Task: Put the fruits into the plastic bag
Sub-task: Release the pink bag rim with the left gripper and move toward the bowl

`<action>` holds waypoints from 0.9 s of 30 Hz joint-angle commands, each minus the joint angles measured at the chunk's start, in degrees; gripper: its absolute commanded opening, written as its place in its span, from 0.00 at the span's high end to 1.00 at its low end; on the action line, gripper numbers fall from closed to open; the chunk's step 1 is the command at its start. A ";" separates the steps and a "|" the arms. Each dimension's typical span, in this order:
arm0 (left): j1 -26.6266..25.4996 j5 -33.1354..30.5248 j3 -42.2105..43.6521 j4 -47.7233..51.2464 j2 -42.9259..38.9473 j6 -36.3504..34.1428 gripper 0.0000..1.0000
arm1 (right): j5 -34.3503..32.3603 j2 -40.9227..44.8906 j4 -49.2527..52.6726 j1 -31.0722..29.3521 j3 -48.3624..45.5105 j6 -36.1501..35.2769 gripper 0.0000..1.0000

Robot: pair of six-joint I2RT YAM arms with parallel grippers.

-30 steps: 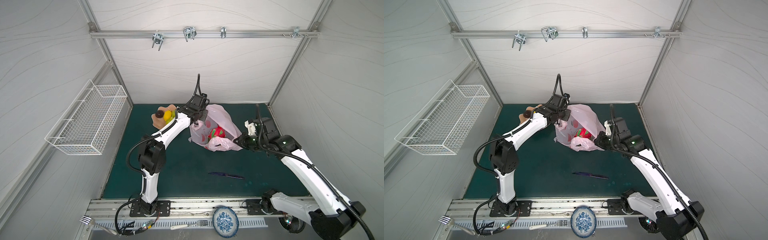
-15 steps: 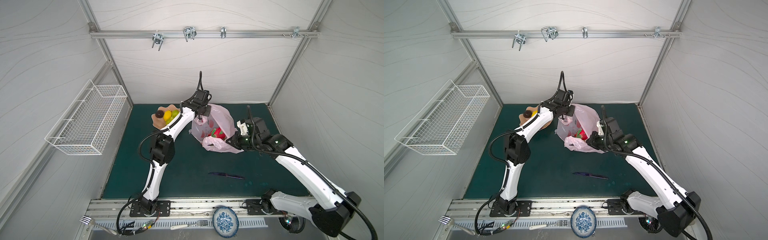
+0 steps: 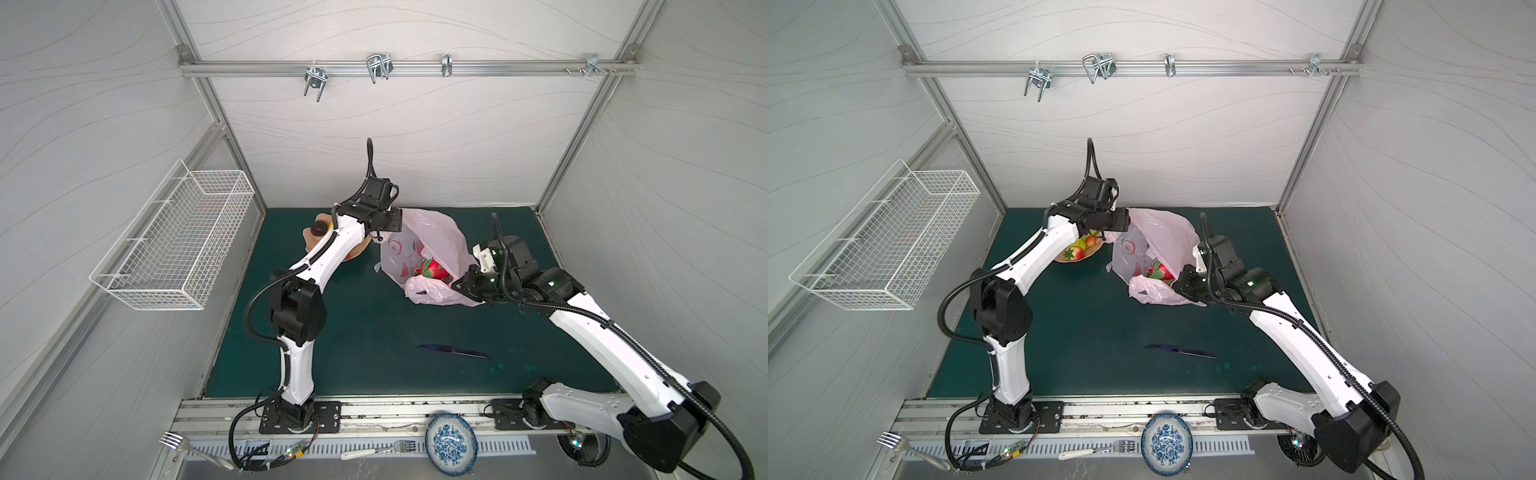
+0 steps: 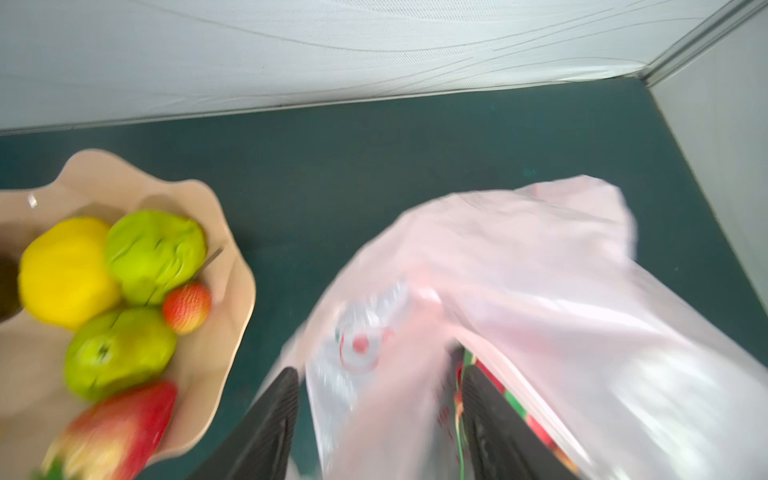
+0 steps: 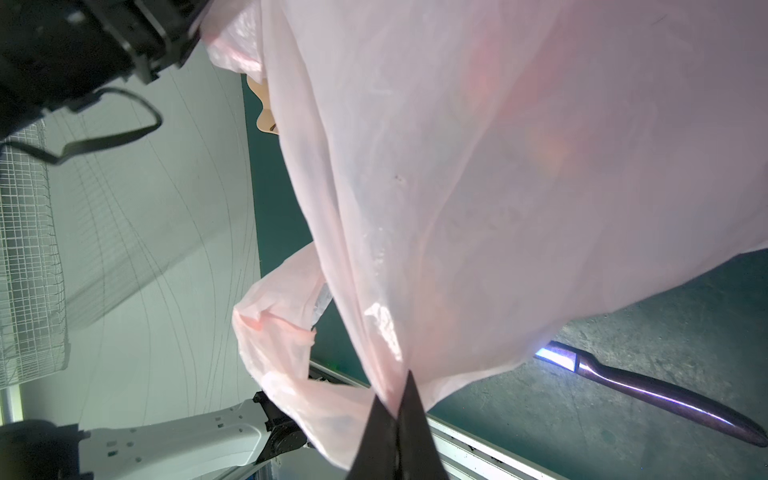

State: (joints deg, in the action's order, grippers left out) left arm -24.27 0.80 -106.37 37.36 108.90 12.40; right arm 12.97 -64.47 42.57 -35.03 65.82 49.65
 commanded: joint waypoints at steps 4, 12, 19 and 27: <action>1.16 11.18 5.13 -0.65 -7.58 -2.47 0.33 | 0.58 -0.04 1.05 -0.13 0.66 0.86 1.00; 5.46 16.04 16.11 -2.94 -16.98 0.86 0.32 | 0.70 -0.35 0.34 0.18 0.97 0.89 1.00; 12.18 9.31 20.49 -1.38 -24.55 10.50 0.27 | 0.82 -0.53 -0.34 0.55 1.06 0.89 1.00; 16.33 -1.11 18.14 5.18 -20.41 9.57 0.23 | 1.16 -0.86 -0.82 0.83 1.71 0.51 1.00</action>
State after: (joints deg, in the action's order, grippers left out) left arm -9.15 4.97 -85.91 39.46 85.12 21.71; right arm 13.67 -65.10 42.41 -34.61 65.84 49.74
